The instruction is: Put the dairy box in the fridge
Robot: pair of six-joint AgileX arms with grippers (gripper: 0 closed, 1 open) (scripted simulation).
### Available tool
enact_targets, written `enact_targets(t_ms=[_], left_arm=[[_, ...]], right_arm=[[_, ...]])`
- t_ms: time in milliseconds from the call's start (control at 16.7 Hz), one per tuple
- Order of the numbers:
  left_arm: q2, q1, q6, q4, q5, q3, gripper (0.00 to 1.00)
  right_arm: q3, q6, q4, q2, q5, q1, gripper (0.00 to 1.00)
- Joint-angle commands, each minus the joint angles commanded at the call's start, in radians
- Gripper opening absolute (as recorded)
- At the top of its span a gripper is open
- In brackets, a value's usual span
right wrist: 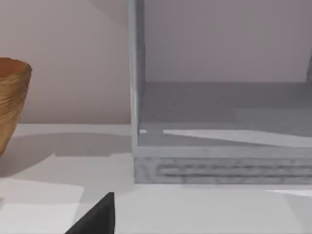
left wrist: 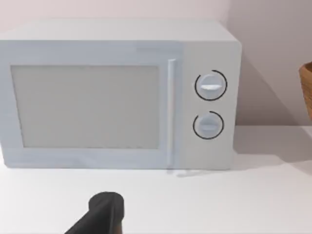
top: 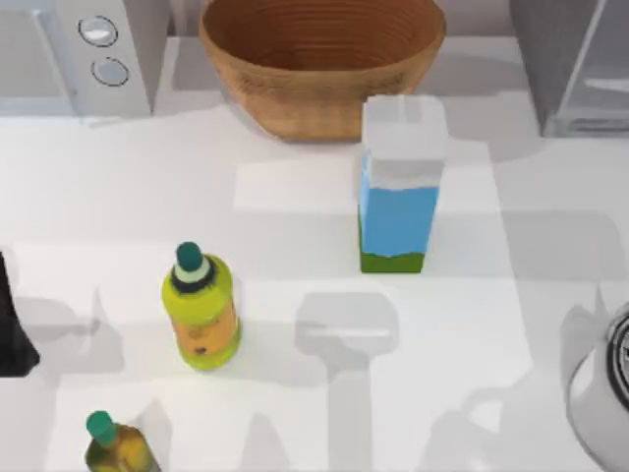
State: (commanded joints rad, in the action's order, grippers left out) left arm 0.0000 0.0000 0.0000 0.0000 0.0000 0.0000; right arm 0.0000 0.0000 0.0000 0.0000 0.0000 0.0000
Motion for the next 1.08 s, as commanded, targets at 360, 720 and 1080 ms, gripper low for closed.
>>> enact_targets(t_ms=[360,720,1080], left_arm=[[0.000,0.000,0.000,0.000,0.000,0.000,1.00],[0.000,0.000,0.000,0.000,0.000,0.000,1.00],[0.000,0.000,0.000,0.000,0.000,0.000,1.00]], right_arm=[[0.041,0.003,0.073,0.103,0.035,0.075,1.00],[0.179,0.035,0.321,0.544,0.170,0.322,1.00],[0.393,0.105,0.621,1.171,0.382,0.586,1.00]])
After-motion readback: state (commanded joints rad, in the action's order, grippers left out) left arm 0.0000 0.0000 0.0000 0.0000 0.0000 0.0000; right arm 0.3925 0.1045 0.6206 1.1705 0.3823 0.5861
